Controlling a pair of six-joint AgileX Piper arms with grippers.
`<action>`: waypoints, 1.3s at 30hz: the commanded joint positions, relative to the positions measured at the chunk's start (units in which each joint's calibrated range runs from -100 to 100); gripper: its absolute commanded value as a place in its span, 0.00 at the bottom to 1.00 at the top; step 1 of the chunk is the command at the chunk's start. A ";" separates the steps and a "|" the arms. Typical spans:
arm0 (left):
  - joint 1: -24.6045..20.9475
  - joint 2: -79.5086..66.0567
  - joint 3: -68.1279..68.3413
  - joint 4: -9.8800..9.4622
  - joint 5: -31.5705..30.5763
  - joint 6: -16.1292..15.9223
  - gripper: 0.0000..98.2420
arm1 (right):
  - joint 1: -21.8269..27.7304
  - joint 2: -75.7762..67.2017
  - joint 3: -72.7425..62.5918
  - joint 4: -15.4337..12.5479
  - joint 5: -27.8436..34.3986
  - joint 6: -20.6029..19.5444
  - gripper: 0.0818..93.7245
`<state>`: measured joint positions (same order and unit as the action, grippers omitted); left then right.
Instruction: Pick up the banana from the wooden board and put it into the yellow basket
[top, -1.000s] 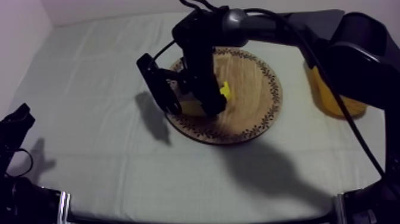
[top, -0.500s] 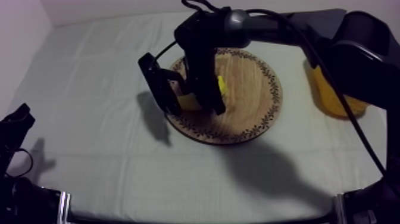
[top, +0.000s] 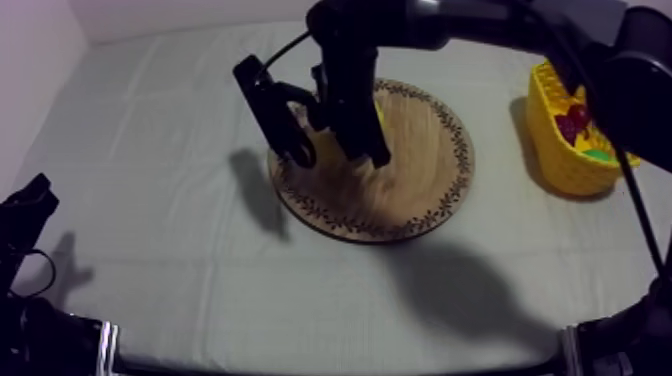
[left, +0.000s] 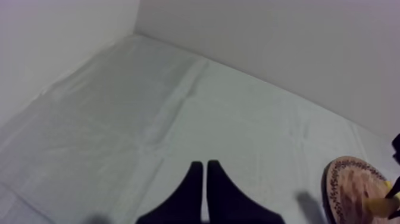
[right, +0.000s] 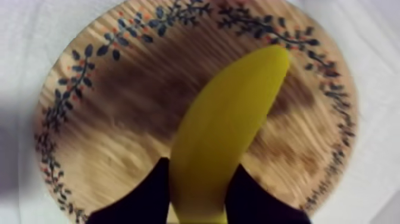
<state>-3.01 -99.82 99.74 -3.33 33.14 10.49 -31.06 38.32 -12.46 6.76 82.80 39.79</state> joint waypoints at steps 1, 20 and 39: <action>0.01 0.00 0.03 0.03 0.01 -0.01 0.00 | 0.15 -2.93 0.04 0.38 0.41 0.38 0.19; 0.01 0.00 0.03 0.03 0.01 -0.01 0.00 | 0.22 -24.46 7.17 1.19 5.93 0.44 0.19; 0.01 0.00 0.03 0.03 0.01 -0.01 0.00 | 5.49 -28.57 7.83 1.94 7.69 -11.28 0.21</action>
<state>-3.01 -99.82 99.74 -3.33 33.18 10.49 -26.25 9.76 -4.66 8.60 90.73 30.00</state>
